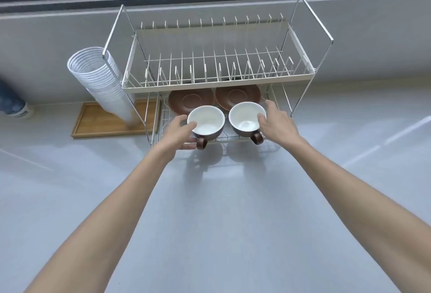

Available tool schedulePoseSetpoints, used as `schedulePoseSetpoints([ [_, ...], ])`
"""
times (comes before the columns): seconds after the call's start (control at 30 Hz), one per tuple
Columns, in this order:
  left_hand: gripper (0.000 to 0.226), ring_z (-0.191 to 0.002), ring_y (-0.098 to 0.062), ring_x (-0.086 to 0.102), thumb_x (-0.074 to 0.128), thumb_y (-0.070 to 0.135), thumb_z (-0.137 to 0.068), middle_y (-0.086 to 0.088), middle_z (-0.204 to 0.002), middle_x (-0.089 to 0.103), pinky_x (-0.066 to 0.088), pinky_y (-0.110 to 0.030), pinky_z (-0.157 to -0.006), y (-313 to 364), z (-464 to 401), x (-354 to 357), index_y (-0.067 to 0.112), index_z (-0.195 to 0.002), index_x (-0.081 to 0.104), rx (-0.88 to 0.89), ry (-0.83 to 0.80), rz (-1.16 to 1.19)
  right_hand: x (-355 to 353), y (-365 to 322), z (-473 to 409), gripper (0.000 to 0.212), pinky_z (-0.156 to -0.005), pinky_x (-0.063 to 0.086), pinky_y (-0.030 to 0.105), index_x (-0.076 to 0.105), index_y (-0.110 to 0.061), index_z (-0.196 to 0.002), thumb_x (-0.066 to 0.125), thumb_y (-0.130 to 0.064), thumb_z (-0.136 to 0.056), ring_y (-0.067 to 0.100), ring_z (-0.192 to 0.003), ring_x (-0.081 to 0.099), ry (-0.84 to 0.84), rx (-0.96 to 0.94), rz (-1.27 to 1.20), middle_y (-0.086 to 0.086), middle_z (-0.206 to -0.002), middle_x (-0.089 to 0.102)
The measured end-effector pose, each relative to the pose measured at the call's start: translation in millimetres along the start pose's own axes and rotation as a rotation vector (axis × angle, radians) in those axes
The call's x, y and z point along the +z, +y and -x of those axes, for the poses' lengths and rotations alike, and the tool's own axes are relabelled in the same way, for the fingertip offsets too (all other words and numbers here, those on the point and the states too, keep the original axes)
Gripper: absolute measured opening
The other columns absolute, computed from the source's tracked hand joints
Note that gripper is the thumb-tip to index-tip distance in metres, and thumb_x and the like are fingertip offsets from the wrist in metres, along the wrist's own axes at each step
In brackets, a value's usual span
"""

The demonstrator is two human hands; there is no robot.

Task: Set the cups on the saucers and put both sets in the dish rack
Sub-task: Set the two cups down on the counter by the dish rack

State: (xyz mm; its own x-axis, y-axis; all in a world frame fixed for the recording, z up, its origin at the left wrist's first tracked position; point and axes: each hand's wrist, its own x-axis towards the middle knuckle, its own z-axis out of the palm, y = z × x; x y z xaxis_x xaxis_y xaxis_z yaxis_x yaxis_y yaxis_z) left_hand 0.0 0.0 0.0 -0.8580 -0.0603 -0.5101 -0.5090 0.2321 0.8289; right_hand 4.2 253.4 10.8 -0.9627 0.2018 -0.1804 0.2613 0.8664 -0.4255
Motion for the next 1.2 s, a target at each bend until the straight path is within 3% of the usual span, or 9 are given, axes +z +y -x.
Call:
schedulePoseSetpoints([
  [0.23, 0.047, -0.066, -0.018, 0.073, 0.052, 0.02, -0.098, -0.009, -0.128, 0.058, 0.057, -0.023, -0.049, 2, -10, 5, 0.018, -0.145, 0.047, -0.082, -0.005, -0.002, 3, -1, -2, 0.05, -0.096, 0.05, 0.048, 0.048, -0.014, -0.138, 0.04, -0.012, -0.089, 0.041, -0.111, 0.059, -0.06, 0.094, -0.226, 0.019, -0.125, 0.061],
  [0.33, 0.048, -0.068, -0.02, 0.071, 0.054, 0.013, -0.097, -0.011, -0.12, 0.062, 0.061, -0.027, -0.058, -2, -12, 8, 0.015, -0.144, 0.046, -0.102, -0.002, 0.046, 2, -2, -1, 0.048, -0.089, 0.055, 0.052, 0.055, -0.014, -0.13, 0.042, -0.01, -0.084, 0.038, -0.1, 0.066, -0.079, 0.149, -0.318, 0.013, -0.105, 0.067],
  [0.43, 0.05, -0.071, -0.023, 0.07, 0.052, 0.009, -0.095, -0.017, -0.131, 0.061, 0.06, -0.034, -0.072, -4, -13, 10, 0.012, -0.144, 0.045, -0.116, 0.003, 0.083, 3, -2, -2, 0.037, -0.087, 0.057, 0.052, 0.061, -0.015, -0.117, 0.044, -0.011, -0.085, 0.036, -0.087, 0.071, -0.092, 0.217, -0.423, 0.006, -0.085, 0.065],
  [0.6, 0.051, -0.078, -0.03, 0.069, 0.049, 0.006, -0.094, -0.018, -0.139, 0.054, 0.06, -0.036, -0.073, -1, -9, 14, 0.009, -0.145, 0.043, -0.113, 0.045, 0.117, 8, 0, 0, 0.026, -0.088, 0.056, 0.054, 0.063, -0.01, -0.102, 0.046, -0.009, -0.084, 0.045, -0.095, 0.069, -0.061, 0.276, -0.581, 0.024, -0.103, 0.071],
  [0.77, 0.051, -0.074, -0.028, 0.067, 0.049, 0.003, -0.095, -0.014, -0.13, 0.055, 0.061, -0.039, -0.075, 1, -5, 18, 0.007, -0.145, 0.043, -0.097, 0.09, 0.124, 11, 4, 7, 0.026, -0.089, 0.056, 0.052, 0.064, -0.011, -0.105, 0.047, -0.012, -0.085, 0.043, -0.098, 0.068, -0.004, 0.29, -0.598, 0.021, -0.105, 0.07],
  [0.87, 0.051, -0.083, -0.033, 0.067, 0.05, 0.004, -0.095, -0.012, -0.12, 0.054, 0.063, -0.037, -0.07, 2, 2, 20, 0.007, -0.145, 0.043, -0.088, 0.106, 0.109, 9, 6, 13, 0.03, -0.087, 0.058, 0.05, 0.066, -0.011, -0.109, 0.048, -0.013, -0.086, 0.04, -0.096, 0.069, 0.022, 0.289, -0.597, 0.015, -0.104, 0.069],
  [0.93, 0.05, -0.085, -0.034, 0.067, 0.051, 0.004, -0.095, -0.012, -0.12, 0.054, 0.062, -0.034, -0.063, 3, 9, 21, 0.007, -0.144, 0.044, -0.076, 0.106, 0.106, 7, 7, 19, 0.029, -0.084, 0.059, 0.05, 0.065, -0.01, -0.109, 0.049, -0.013, -0.085, 0.038, -0.093, 0.07, 0.032, 0.279, -0.609, 0.013, -0.098, 0.068],
  [1.03, 0.05, -0.084, -0.034, 0.068, 0.05, 0.004, -0.094, -0.016, -0.122, 0.057, 0.062, -0.036, -0.068, 2, 21, 22, 0.007, -0.144, 0.044, -0.059, 0.096, 0.097, 5, 11, 31, 0.026, -0.082, 0.059, 0.051, 0.065, -0.014, -0.104, 0.048, -0.013, -0.084, 0.037, -0.089, 0.071, 0.046, 0.265, -0.617, 0.01, -0.09, 0.068],
  [1.2, 0.051, -0.071, -0.029, 0.068, 0.05, 0.004, -0.094, -0.023, -0.125, 0.058, 0.059, -0.025, -0.046, -10, 46, 28, 0.007, -0.144, 0.043, -0.053, 0.063, 0.105, 2, 31, 61, 0.028, -0.084, 0.059, 0.051, 0.067, -0.007, -0.103, 0.049, -0.013, -0.082, 0.039, -0.088, 0.072, 0.053, 0.303, -0.615, 0.012, -0.087, 0.069],
])
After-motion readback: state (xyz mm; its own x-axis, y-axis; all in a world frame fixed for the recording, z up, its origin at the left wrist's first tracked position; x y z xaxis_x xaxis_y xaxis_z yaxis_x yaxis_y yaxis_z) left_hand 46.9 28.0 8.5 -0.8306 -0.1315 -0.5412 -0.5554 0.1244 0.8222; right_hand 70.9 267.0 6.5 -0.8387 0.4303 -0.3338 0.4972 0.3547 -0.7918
